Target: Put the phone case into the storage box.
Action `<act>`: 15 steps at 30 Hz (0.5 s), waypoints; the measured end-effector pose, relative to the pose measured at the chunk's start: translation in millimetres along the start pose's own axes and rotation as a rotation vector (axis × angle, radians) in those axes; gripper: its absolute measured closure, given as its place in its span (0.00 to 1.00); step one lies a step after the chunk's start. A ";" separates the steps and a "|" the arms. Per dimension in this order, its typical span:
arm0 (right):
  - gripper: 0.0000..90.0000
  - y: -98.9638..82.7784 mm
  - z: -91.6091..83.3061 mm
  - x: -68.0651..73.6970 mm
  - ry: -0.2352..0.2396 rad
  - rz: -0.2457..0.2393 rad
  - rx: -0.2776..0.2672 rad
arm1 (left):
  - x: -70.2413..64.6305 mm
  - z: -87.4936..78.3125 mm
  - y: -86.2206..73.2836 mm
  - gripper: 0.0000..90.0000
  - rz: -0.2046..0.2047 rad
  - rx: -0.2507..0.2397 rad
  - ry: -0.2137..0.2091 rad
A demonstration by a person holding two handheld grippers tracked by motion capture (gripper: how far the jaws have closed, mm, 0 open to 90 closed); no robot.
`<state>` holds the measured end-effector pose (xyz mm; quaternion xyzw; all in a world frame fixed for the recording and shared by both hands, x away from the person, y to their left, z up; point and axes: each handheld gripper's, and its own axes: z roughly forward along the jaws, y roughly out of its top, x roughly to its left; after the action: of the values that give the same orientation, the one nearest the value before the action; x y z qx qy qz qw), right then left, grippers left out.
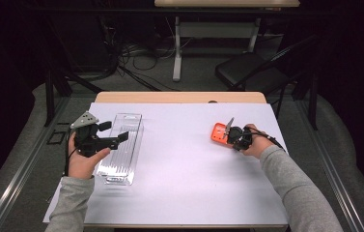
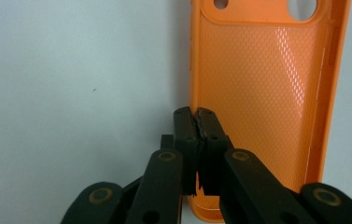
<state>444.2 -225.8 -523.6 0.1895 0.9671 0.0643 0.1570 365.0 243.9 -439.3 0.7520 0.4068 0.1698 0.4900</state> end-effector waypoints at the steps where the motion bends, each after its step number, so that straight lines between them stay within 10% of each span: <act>1: 0.98 -0.1 -0.7 0.1 0.000 0.002 -0.006 | 0.1 0.1 -0.1 0.17 0.000 -0.001 -0.001; 15: 0.99 4.4 -14.8 7.5 0.003 0.008 -0.070 | 0.1 0.0 -0.3 0.17 0.000 -0.001 -0.002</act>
<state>434.3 -219.8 -510.9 0.1875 0.9638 0.0990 0.1618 364.9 244.0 -439.6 0.7520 0.4064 0.1692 0.4906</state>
